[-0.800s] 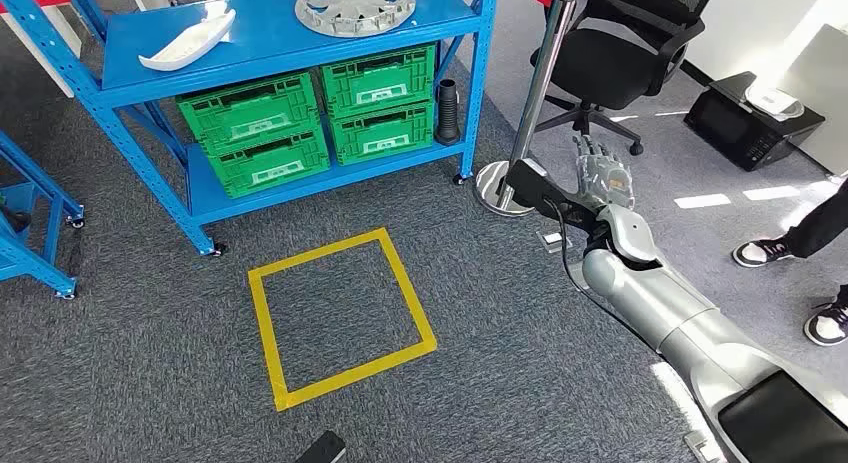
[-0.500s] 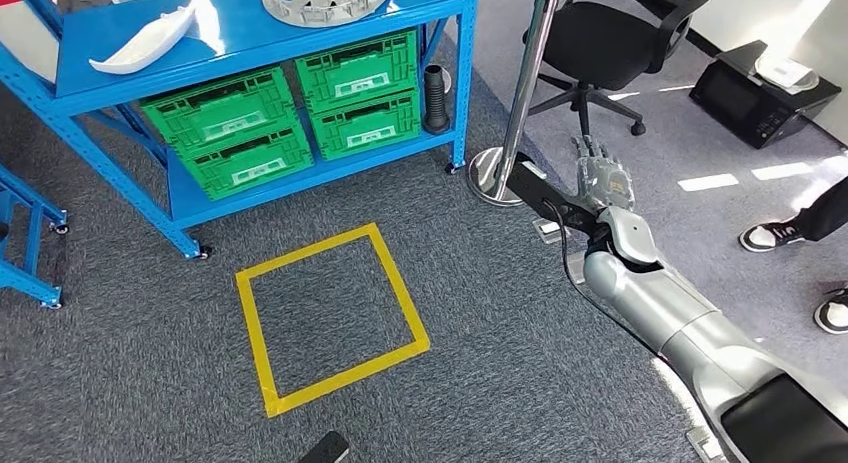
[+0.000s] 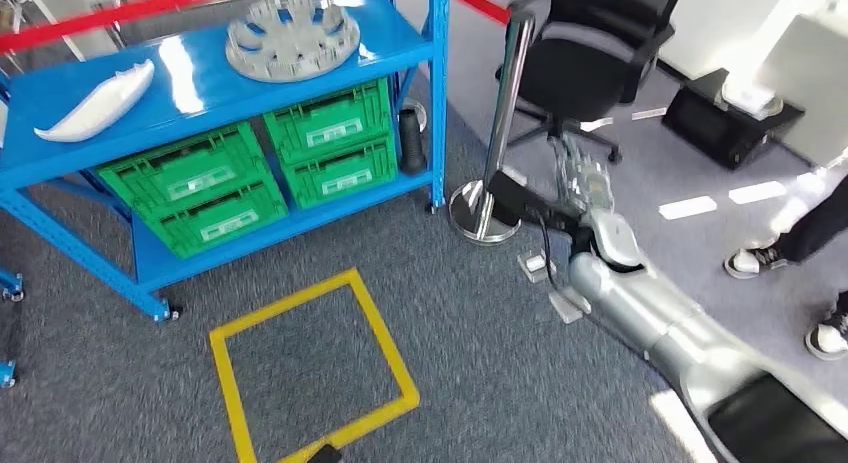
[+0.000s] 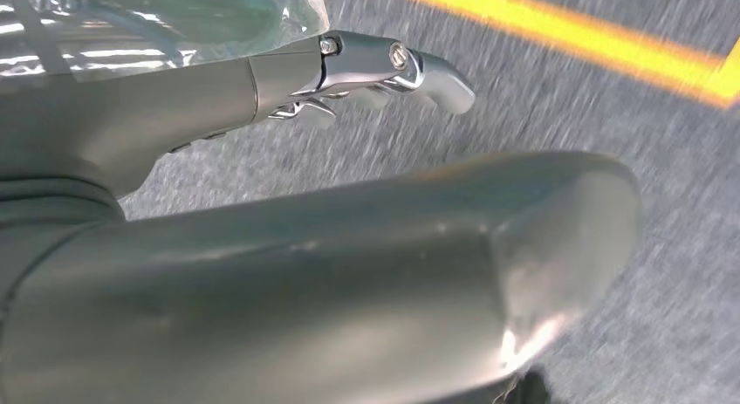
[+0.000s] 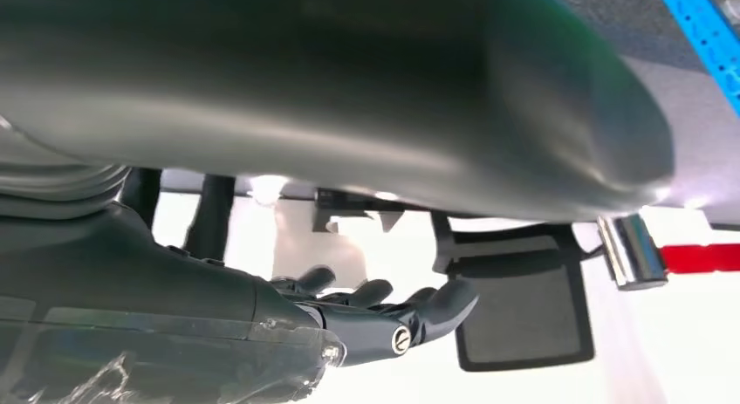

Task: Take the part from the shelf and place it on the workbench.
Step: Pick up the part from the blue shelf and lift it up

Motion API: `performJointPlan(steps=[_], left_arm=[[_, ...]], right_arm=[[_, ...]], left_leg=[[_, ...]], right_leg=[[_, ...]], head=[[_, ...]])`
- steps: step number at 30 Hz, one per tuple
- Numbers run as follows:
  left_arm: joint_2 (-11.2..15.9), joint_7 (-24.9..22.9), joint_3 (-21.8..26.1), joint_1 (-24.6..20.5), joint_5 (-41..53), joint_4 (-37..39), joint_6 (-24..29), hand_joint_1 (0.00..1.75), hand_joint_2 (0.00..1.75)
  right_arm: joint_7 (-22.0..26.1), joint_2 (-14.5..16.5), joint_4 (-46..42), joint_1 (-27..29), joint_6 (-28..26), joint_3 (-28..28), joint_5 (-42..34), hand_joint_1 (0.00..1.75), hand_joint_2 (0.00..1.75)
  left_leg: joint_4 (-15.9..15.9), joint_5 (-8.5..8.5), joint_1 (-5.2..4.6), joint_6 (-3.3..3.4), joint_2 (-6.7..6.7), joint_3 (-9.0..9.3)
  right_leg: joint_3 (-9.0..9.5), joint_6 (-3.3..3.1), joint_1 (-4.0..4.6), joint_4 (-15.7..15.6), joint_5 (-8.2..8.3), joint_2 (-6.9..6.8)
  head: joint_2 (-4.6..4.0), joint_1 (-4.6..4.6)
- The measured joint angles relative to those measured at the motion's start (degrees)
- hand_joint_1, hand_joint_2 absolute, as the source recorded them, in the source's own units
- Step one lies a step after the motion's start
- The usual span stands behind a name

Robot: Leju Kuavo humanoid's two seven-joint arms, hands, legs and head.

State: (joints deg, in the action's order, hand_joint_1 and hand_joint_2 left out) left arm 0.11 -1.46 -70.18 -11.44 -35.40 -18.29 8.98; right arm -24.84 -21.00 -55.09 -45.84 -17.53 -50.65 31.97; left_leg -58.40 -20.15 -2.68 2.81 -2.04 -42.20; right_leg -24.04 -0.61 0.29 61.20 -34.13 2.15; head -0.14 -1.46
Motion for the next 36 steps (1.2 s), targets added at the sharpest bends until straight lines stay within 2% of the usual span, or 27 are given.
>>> performJointPlan(steps=[1,2,3,4,6,7,8,9,10,11,12,14,16,17,20,21,22,24,25,26,28,30,32,36], left_arm=[[0.0,0.0,0.0,-0.2,0.1,0.0,0.1,0.00,0.00],[-0.1,0.0,0.0,-0.3,0.1,0.0,0.1,0.00,0.00],[-0.1,0.0,0.1,-0.3,0.1,0.0,0.2,0.00,0.00],[-0.2,0.0,0.0,-0.3,0.2,0.0,0.1,0.00,0.00],[-0.3,0.0,0.0,-0.2,0.4,0.0,0.1,0.00,0.00],[-0.4,0.0,0.0,-0.1,0.5,0.0,0.1,0.00,0.00],[-0.4,-0.1,0.0,-0.1,0.6,0.0,0.1,0.00,0.00],[-0.5,-0.1,0.0,-0.1,0.7,0.0,0.1,0.00,0.00],[-0.5,-0.2,0.0,-0.1,0.7,0.0,0.1,0.00,0.00],[-0.5,-0.3,0.1,-0.1,0.9,0.0,0.1,0.00,0.00],[-0.5,-0.4,0.1,-0.2,1.0,0.0,0.1,0.00,0.00],[-0.6,-0.5,0.1,-0.4,1.2,0.0,0.1,0.00,0.00],[-0.6,-0.4,0.1,-0.5,1.4,-0.1,0.1,0.00,0.00],[-0.7,-0.3,0.1,-0.5,1.5,-0.1,0.0,0.00,0.00],[-0.8,-0.3,0.1,-0.6,1.6,-0.2,0.0,0.00,0.00],[-0.8,-0.3,0.1,-0.6,1.7,-0.2,0.0,0.00,0.00],[-0.8,-0.3,0.1,-0.6,1.7,-0.2,0.0,0.00,0.00],[-0.8,-0.3,0.2,-0.6,1.9,-0.3,0.0,0.00,0.00],[-0.7,-0.3,0.2,-0.6,1.9,-0.3,0.0,0.00,0.00],[-0.7,-0.4,0.2,-0.6,2.0,-0.3,0.0,0.00,0.00],[-0.7,-0.5,0.2,-0.5,2.2,-0.3,0.0,0.00,0.00],[-0.6,-0.6,0.3,-0.5,2.5,-0.3,0.0,0.00,0.00],[-0.6,-0.6,0.4,-0.5,2.7,-0.3,0.0,0.00,0.00],[-0.7,-0.7,0.8,-0.7,3.2,-0.4,-0.1,0.00,0.00]], right_arm=[[0.1,0.0,-0.1,-0.1,-0.1,0.1,0.0,0.00,0.00],[0.2,-0.1,-0.1,-0.2,-0.1,0.1,0.0,0.00,0.00],[0.4,-0.1,-0.1,-0.2,-0.2,0.1,0.0,0.00,0.00],[0.4,0.0,-0.1,-0.1,-0.2,0.1,0.0,0.00,0.00],[0.5,0.0,-0.2,-0.1,-0.2,0.0,0.3,0.00,0.00],[0.5,0.1,-0.2,-0.2,-0.2,0.0,0.5,0.00,0.00],[0.6,0.1,-0.2,-0.3,-0.2,0.0,0.8,0.00,0.00],[0.6,0.1,-0.2,-0.3,-0.3,-0.1,1.2,0.00,0.00],[0.6,0.1,-0.1,-0.3,-0.3,-0.2,1.5,0.00,0.00],[0.7,0.2,-0.1,-0.4,-0.2,-0.3,2.0,0.00,0.00],[0.6,0.3,-0.1,-0.4,-0.2,-0.4,2.4,0.00,0.00],[0.5,0.6,-0.2,-0.8,-0.2,-0.5,3.3,0.00,0.00],[0.7,1.1,-0.3,-1.5,-0.2,-0.5,3.7,0.00,0.00],[0.8,1.3,-0.3,-1.7,-0.2,-0.6,3.7,0.00,0.00],[1.1,1.9,-0.3,-1.9,-0.1,-0.7,3.7,0.00,0.00],[1.2,2.1,-0.3,-1.8,0.0,-0.7,3.7,0.00,0.00],[1.2,2.2,-0.3,-1.8,0.0,-0.7,3.7,0.00,0.00],[1.3,2.6,-0.3,-1.8,0.0,-0.7,3.7,0.00,0.00],[1.3,2.7,-0.3,-1.9,0.0,-0.8,3.7,0.00,0.00],[1.3,2.9,-0.2,-2.0,0.0,-0.8,3.8,0.00,0.00],[1.3,3.1,0.0,-2.0,0.0,-1.0,4.2,0.00,0.00],[1.3,3.3,0.3,-2.1,0.0,-1.1,4.7,0.00,0.00],[1.5,3.7,0.5,-2.4,0.0,-1.2,5.0,0.00,0.00],[2.4,4.7,1.0,-3.0,-0.1,-1.6,5.8,0.00,0.00]], left_leg=[[0.1,-0.64,0.18,0.25,0.07,0.93],[0.2,-1.39,0.43,0.38,0.09,1.82],[0.2,-2.27,0.62,0.48,0.10,2.73],[0.2,-3.16,0.84,0.46,0.10,3.66],[0.1,-5.05,1.31,0.19,0.06,5.80],[0.0,-6.07,1.53,-0.03,0.03,7.01],[-0.2,-7.16,1.74,-0.30,0.00,8.28],[-0.3,-8.22,1.85,-0.63,-0.01,9.31],[-0.5,-9.19,1.87,-0.95,-0.06,10.27],[-0.6,-10.02,1.85,-1.33,-0.05,10.93],[-0.7,-10.51,1.80,-1.71,-0.04,11.34],[-0.8,-10.91,1.82,-2.39,0.06,11.77],[-2.6,-11.49,1.92,-3.03,0.43,11.11],[-4.9,-12.39,2.03,-3.39,0.66,9.91],[-14.4,-15.92,2.30,-4.07,0.98,3.79],[-15.5,-15.80,2.33,-4.05,0.99,2.37],[-14.6,-14.36,2.31,-3.87,0.99,1.86],[-8.3,-8.58,2.07,-3.03,0.98,3.11],[-5.3,-6.43,1.83,-2.53,1.00,3.83],[-2.9,-5.13,1.57,-1.94,1.02,4.52],[-0.9,-4.99,1.20,-1.49,1.09,4.91],[0.1,-4.84,1.23,-2.08,1.12,5.12],[0.2,-4.95,1.36,-2.53,1.12,5.10],[0.2,-5.19,1.45,-2.13,1.10,5.07]], right_leg=[[-1.61,0.30,-0.02,3.0,0.62,-0.44],[-3.83,0.64,-0.05,6.5,0.45,-0.89],[-6.30,0.97,-0.13,9.6,-0.77,-1.25],[-8.63,1.28,-0.26,11.6,-3.03,-1.41],[-11.98,1.88,-0.57,12.0,-7.67,-1.61],[-12.81,2.16,-0.74,10.5,-8.08,-1.69],[-13.23,2.44,-0.96,7.9,-6.20,-1.77],[-13.41,2.64,-1.20,4.7,-1.63,-1.91],[-13.47,2.56,-1.33,2.1,2.70,-2.14],[-13.49,2.20,-1.36,0.2,6.45,-2.25],[-13.50,1.69,-1.33,-0.7,8.63,-2.31],[-13.15,0.59,-1.28,-0.9,8.59,-2.15],[-12.42,-0.10,-1.44,-1.2,8.24,-2.10],[-11.96,-0.37,-1.48,-1.4,8.04,-2.09],[-10.85,-0.82,-1.27,-1.5,7.00,-2.02],[-10.39,-0.88,-1.18,-1.5,6.57,-1.98],[-9.82,-0.90,-1.06,-1.5,6.12,-1.94],[-8.46,-0.91,-0.86,-1.6,5.13,-1.92],[-7.91,-0.82,-0.81,-1.8,4.79,-1.95],[-7.64,-0.64,-0.86,-2.0,4.56,-1.93],[-7.59,-0.11,-0.99,-2.2,4.35,-1.86],[-7.65,0.02,-0.99,-2.3,4.11,-1.90],[-7.54,-0.11,-0.93,-2.5,4.03,-2.01],[-7.18,-0.07,-0.81,-3.2,4.03,-2.04]], head=[[0.00,-0.05],[0.01,-0.09],[0.01,-0.24],[0.01,-0.32],[0.01,-0.56],[0.01,-0.66],[0.01,-0.80],[0.01,-0.95],[0.00,-1.04],[0.00,-1.10],[0.00,-1.11],[0.01,-1.00],[0.01,-0.78],[0.01,-0.66],[0.01,-0.48],[0.01,-0.47],[0.01,-0.44],[0.01,-0.43],[0.01,-0.50],[0.01,-0.52],[0.01,-0.43],[0.01,-0.29],[0.01,-0.33],[0.01,-0.37]])
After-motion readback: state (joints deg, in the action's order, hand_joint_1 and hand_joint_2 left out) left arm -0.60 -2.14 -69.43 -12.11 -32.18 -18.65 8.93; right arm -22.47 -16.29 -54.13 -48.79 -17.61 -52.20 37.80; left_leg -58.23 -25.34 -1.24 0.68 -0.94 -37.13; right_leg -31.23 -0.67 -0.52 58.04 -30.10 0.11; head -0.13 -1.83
